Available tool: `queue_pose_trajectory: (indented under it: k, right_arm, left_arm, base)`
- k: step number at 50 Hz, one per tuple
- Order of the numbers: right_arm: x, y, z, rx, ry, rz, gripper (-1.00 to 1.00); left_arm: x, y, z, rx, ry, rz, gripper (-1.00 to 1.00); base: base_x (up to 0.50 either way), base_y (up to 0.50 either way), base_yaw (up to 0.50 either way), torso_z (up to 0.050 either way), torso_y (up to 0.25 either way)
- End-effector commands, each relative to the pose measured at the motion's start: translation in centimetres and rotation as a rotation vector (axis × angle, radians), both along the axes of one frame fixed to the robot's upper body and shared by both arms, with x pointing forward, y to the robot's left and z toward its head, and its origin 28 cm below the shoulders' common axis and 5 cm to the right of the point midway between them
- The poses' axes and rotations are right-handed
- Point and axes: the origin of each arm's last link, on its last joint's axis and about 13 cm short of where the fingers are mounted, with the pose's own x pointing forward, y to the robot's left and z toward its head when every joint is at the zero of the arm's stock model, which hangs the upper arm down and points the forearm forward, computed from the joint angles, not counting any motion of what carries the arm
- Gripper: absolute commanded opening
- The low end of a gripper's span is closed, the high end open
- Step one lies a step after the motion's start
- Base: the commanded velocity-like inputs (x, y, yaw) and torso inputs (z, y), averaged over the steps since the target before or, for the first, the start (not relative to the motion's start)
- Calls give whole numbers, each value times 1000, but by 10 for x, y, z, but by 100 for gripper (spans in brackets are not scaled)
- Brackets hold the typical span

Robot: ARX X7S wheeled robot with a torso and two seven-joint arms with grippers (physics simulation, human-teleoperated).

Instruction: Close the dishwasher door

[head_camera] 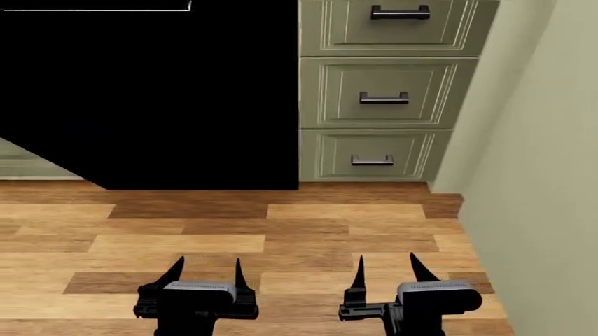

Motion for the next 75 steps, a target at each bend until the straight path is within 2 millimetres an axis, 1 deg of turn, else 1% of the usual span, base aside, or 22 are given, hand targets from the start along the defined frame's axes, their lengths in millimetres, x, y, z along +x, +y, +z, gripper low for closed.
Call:
queue_pose_trajectory:
  k: [1,75]
  right_arm:
    - [0,0,0,-1,-1,-2,100]
    - [0,1,0,-6,-3,0,100]
  left_arm:
    - [0,0,0,1,-1,0,100]
    - [-1,0,0,0,-3,-3,100]
  base:
    - [0,254,0,0,0]
    - [0,249,0,0,0]
